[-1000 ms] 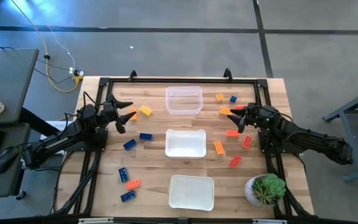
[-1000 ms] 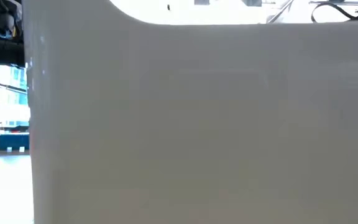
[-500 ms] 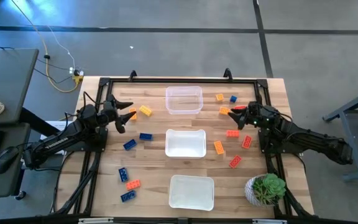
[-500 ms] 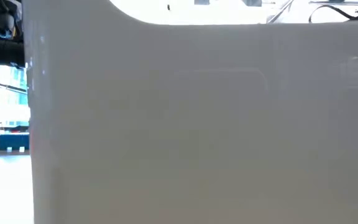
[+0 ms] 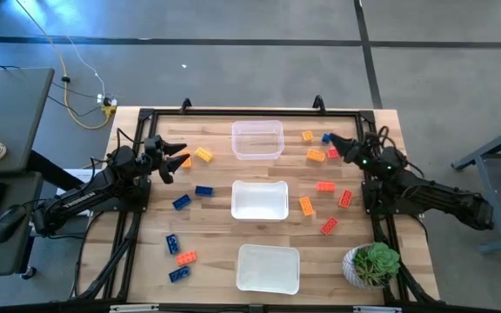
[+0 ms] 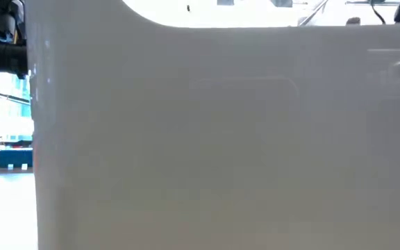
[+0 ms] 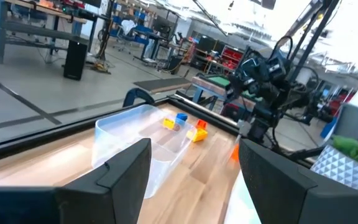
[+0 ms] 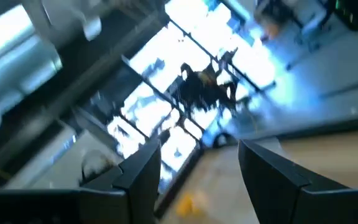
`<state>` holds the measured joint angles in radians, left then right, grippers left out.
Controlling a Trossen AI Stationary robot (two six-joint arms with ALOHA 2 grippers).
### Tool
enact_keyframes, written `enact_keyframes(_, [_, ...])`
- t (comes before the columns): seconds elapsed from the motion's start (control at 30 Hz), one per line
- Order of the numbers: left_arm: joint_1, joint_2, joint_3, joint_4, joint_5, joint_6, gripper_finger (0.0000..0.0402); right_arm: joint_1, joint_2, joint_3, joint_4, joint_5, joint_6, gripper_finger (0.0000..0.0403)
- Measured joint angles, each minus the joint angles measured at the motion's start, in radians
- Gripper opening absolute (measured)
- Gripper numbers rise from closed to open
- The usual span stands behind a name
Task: Sort & place blocks by color
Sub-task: Put the yellow game piece into the transparent bin
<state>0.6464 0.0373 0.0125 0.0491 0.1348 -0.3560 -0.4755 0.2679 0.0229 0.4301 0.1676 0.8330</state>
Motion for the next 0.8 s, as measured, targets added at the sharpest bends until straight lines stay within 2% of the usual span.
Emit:
enact_keyframes(0.17, [0.000,0.000,0.000,0.003,0.000,0.000,0.0231,0.000,0.009,0.110,-0.006,0.048,-0.133,0.0201])
enact_keyframes(0.3, [0.000,0.000,0.000,0.002,0.000,0.000,0.0231,0.000,0.046,0.249,-0.119,0.069,-0.303,0.0201])
enact_keyframes(0.5, [0.000,0.000,0.000,0.002,0.000,0.000,0.0231,-0.003,0.186,0.526,-0.583,0.095,-0.465,0.0201])
enact_keyframes(0.67, [0.000,0.000,0.000,0.002,0.000,0.000,0.0231,-0.003,0.373,0.742,-0.969,0.094,-0.491,0.0201])
enact_keyframes(0.8, [0.000,0.000,0.000,0.001,0.000,0.000,0.0231,-0.003,0.519,0.864,-1.161,0.086,-0.496,0.0201])
